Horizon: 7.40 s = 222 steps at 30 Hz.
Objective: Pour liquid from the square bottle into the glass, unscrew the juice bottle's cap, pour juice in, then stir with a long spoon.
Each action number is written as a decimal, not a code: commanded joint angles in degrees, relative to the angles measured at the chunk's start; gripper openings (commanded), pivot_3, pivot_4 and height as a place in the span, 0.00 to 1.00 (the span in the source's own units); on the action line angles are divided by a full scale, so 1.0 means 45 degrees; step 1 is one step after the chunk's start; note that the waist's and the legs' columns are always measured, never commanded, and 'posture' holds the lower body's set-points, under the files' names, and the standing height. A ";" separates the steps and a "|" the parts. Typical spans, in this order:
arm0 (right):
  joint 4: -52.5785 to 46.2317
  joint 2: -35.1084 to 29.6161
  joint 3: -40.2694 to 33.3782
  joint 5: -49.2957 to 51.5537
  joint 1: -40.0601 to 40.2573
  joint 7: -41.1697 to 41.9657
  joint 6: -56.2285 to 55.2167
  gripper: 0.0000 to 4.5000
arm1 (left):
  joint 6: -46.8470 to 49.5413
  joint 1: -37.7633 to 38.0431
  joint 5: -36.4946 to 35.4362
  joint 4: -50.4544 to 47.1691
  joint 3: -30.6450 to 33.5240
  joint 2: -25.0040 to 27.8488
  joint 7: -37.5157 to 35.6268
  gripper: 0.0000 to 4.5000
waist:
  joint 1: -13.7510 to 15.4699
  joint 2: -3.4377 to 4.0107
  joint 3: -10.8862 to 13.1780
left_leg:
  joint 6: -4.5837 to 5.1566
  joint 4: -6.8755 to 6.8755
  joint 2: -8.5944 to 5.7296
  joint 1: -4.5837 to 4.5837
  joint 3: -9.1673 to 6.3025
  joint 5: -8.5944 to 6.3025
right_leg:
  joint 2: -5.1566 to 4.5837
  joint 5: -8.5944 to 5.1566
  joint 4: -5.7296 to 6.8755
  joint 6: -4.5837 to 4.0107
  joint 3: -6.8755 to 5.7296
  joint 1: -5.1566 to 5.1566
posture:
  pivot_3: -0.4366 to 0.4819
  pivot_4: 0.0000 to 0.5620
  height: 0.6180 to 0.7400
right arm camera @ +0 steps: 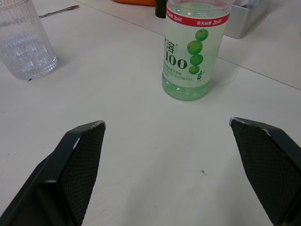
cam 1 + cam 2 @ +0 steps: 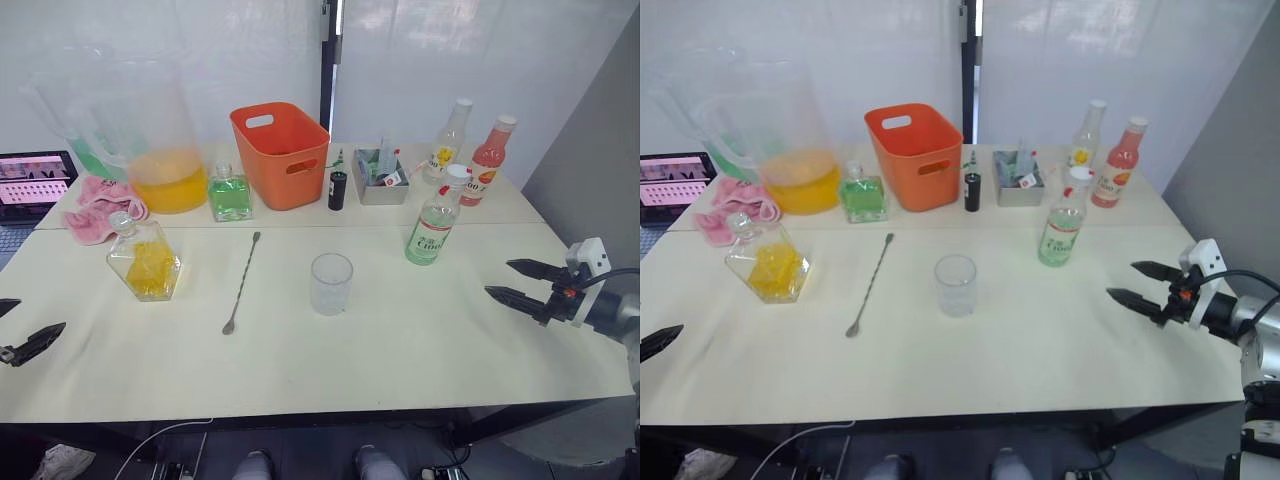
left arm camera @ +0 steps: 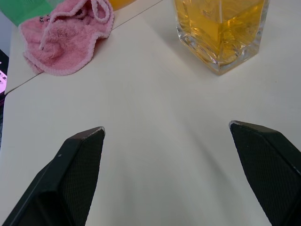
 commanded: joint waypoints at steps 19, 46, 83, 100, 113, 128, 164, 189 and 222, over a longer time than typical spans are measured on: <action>-0.4590 0.0159 0.0947 0.2103 -0.1437 0.1550 0.4292 0.99 | 0.2810 0.3143 -0.2857 -0.7210 0.2791 -0.4036 0.2451 1.00 | 0.0004 0.0013 0.0000 | 0.0013 0.0012 0.0007 0.0009 0.0005 0.0008 | 0.0004 -0.0001 0.0010 0.0001 0.0008 0.0012 | 0.48 0.27 1.00; -0.9594 0.1277 0.1421 0.4030 -0.2099 -0.0011 0.6586 0.99 | 0.4944 0.0112 -0.2281 -1.1597 -0.0906 -0.7991 1.0097 1.00 | 0.0318 -0.0035 -0.0003 | 0.0020 0.0122 0.0003 -0.0003 -0.0024 0.0010 | 0.0018 0.0017 0.0047 0.0020 -0.0006 0.0034 | 0.48 0.27 1.00; -1.0867 0.1235 0.1222 0.4656 -0.1368 -0.1567 0.6635 1.00 | 0.3990 -0.6080 0.0021 -0.4479 -0.3291 -0.6499 0.9353 0.62 | 0.0339 -0.0037 -0.0003 | 0.0075 0.0092 0.0005 -0.0024 -0.0032 0.0045 | 0.0016 0.0070 0.0010 0.0104 -0.0028 0.0035 | 0.48 0.27 1.00; -1.0552 0.1212 0.1644 0.4800 -0.1977 -0.1331 0.6898 1.00 | 0.4945 -0.4636 -0.3267 -0.8859 -0.2194 -0.4464 0.5321 0.63 | 0.0343 -0.0173 0.0082 | 0.0075 0.0080 0.0015 -0.0099 -0.0039 0.0045 | 0.0013 0.0127 -0.0007 0.0024 -0.0048 -0.0019 | 0.48 0.27 1.00; -1.1002 0.1030 0.1481 0.5085 -0.1772 -0.1404 0.7394 1.00 | 0.7343 -0.5001 -0.5836 -1.1824 -0.5228 -0.2698 0.0632 0.63 | 0.0342 -0.0166 0.0101 | 0.0079 0.0084 0.0017 -0.0099 -0.0041 0.0047 | 0.0013 0.0040 -0.0013 0.0037 -0.0055 -0.0016 | 0.48 0.27 1.00; -1.3453 -0.0021 -0.0105 0.6230 0.0850 -0.2832 0.8463 1.00 | 0.3650 -0.6916 -0.2005 -0.8889 -0.9650 -0.5049 -0.1976 0.63 | 0.0361 -0.0162 0.0103 | 0.0085 0.0104 0.0014 -0.0093 -0.0042 0.0050 | 0.0016 0.0049 -0.0009 0.0061 -0.0043 -0.0002 | 0.48 0.27 1.00; -1.3119 -0.0400 0.0426 0.6322 0.1100 -0.2635 0.7714 1.00 | 0.4738 -0.5153 -0.1651 -1.0433 -0.9162 -0.5288 -0.0508 1.00 | 0.0379 -0.0150 0.0098 | 0.0088 0.0123 0.0012 -0.0064 -0.0044 0.0052 | 0.0015 0.0047 -0.0001 0.0064 -0.0038 0.0033 | 0.48 0.27 1.00; -1.3421 0.1799 0.4195 0.5317 -0.2438 -0.4123 0.8239 1.00 | 0.3655 -0.6320 -0.0794 -0.8645 -1.0218 -0.5928 -0.1475 0.62 | 0.0412 -0.0145 0.0095 | 0.0088 0.0129 0.0012 -0.0061 -0.0045 0.0053 | 0.0016 0.0053 0.0004 0.0067 -0.0039 0.0035 | 0.48 0.27 1.00; -1.2179 0.3952 0.5098 0.3463 -0.3573 -0.3778 0.7728 0.24 | 0.3823 -0.6355 -0.0554 -0.8775 -1.0435 -0.5867 -0.1407 0.62 | 0.0446 -0.0141 0.0095 | 0.0091 0.0128 0.0011 -0.0071 -0.0052 0.0055 | 0.0018 0.0080 0.0023 0.0113 -0.0048 0.0025 | 0.48 0.27 1.00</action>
